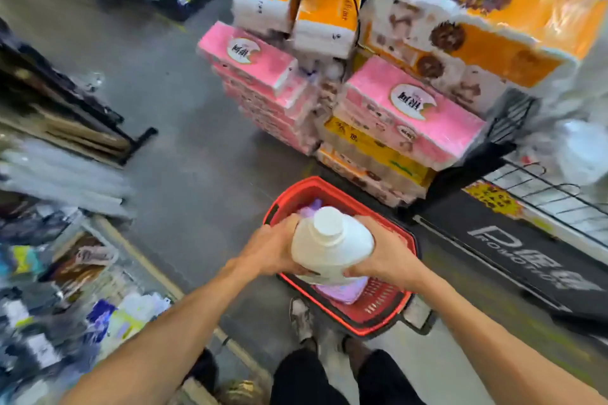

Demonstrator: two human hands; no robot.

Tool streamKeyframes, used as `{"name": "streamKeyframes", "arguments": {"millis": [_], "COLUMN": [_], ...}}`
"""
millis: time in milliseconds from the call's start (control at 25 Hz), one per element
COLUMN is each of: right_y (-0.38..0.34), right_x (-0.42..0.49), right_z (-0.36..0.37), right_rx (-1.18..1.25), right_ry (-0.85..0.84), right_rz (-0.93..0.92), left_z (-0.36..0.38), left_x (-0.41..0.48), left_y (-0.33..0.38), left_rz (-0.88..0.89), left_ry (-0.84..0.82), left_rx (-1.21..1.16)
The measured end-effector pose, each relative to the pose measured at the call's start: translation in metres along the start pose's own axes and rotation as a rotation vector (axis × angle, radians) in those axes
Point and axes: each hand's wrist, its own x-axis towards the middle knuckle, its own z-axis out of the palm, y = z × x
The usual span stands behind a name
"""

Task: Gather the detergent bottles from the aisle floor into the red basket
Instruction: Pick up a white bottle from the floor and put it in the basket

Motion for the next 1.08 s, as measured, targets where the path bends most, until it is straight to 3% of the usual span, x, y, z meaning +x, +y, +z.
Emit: {"name": "streamKeyframes", "arguments": {"millis": [320,560,680,760,880,1080], "right_y": [0.167,0.281,0.334,0.356,0.371,0.354], "right_x": [-0.005,0.013,0.031,0.049,0.066,0.064], "right_z": [0.041,0.095,0.102,0.103,0.096,0.075], "right_rx": [0.262,0.481,0.565,0.551,0.399,0.189], "right_ry": [0.153,0.182,0.210,0.388,0.615,0.388], "right_rz": [0.299,0.432,0.500,0.610,0.756,0.768], "left_z": [0.129,0.228,0.263,0.277,0.285,0.285], "left_x": [0.142,0.226,0.261,0.283,0.298,0.296], "left_y": [0.002,-0.023,-0.028,-0.030,-0.021,0.016], "left_rz": [0.262,0.300,0.189,0.054,0.060,0.202], "left_ry": [-0.310,-0.449,-0.509,-0.467,-0.400,-0.386], "left_rx": [0.127,0.286,0.231,0.131,0.217,0.402]}}
